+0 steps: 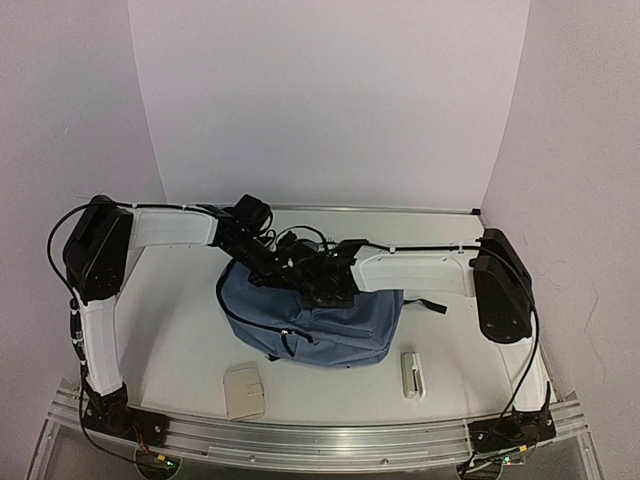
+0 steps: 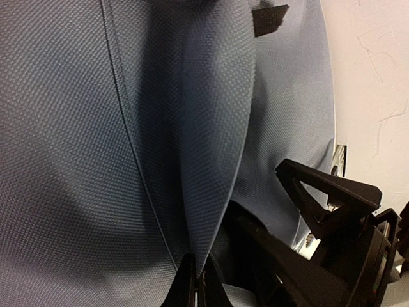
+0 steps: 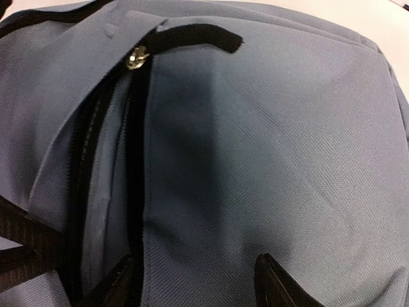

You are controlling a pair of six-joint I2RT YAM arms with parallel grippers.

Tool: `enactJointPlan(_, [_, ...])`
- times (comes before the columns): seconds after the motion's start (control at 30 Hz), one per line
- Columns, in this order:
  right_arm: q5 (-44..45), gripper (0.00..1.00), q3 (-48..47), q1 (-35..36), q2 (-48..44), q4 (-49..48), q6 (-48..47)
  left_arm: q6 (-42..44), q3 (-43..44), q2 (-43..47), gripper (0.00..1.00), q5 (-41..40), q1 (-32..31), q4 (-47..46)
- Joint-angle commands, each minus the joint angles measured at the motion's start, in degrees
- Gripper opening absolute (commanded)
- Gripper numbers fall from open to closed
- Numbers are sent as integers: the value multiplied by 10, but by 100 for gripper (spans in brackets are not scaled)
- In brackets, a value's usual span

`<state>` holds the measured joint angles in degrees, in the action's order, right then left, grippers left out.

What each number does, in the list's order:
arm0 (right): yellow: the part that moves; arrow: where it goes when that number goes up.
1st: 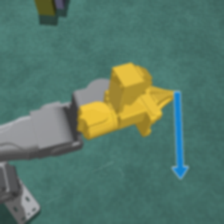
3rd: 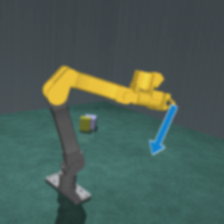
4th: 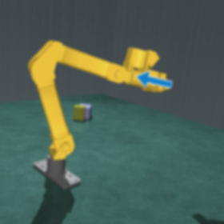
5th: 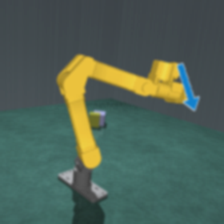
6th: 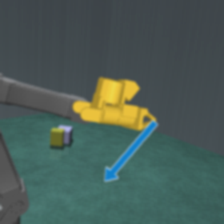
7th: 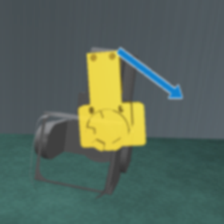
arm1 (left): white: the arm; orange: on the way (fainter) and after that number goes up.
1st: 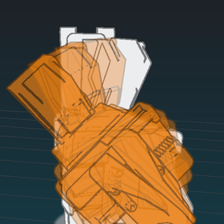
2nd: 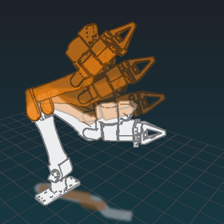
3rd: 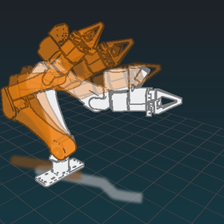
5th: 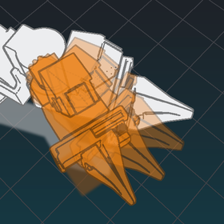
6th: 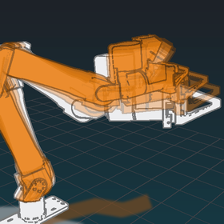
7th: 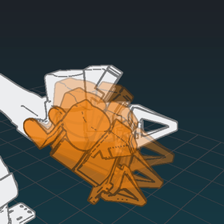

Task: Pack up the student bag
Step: Adjust the student bag at the center of the board.

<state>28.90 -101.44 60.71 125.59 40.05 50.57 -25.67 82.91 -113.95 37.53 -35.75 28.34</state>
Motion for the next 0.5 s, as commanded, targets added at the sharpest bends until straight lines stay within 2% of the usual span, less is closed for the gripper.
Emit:
enactJointPlan(0.0, [77,59,-15,3,-1,88,28,-8,-12,34,0,20,5,-2])
enactJointPlan(0.13, [102,47,-17,2,-20,113,35,-11,-15,33,0,19,10,-3])
enactJointPlan(0.27, [124,17,-17,2,-40,134,46,-11,-17,31,0,20,12,-3])
enactJointPlan(0.33, [134,6,-9,2,-59,137,55,-9,-17,30,0,20,12,-1])
enactJointPlan(0.4, [141,1,0,2,-81,136,65,-8,-19,28,0,17,13,0])
enactJointPlan(0.47, [150,0,12,2,-103,134,76,-8,-20,26,0,17,13,-1])
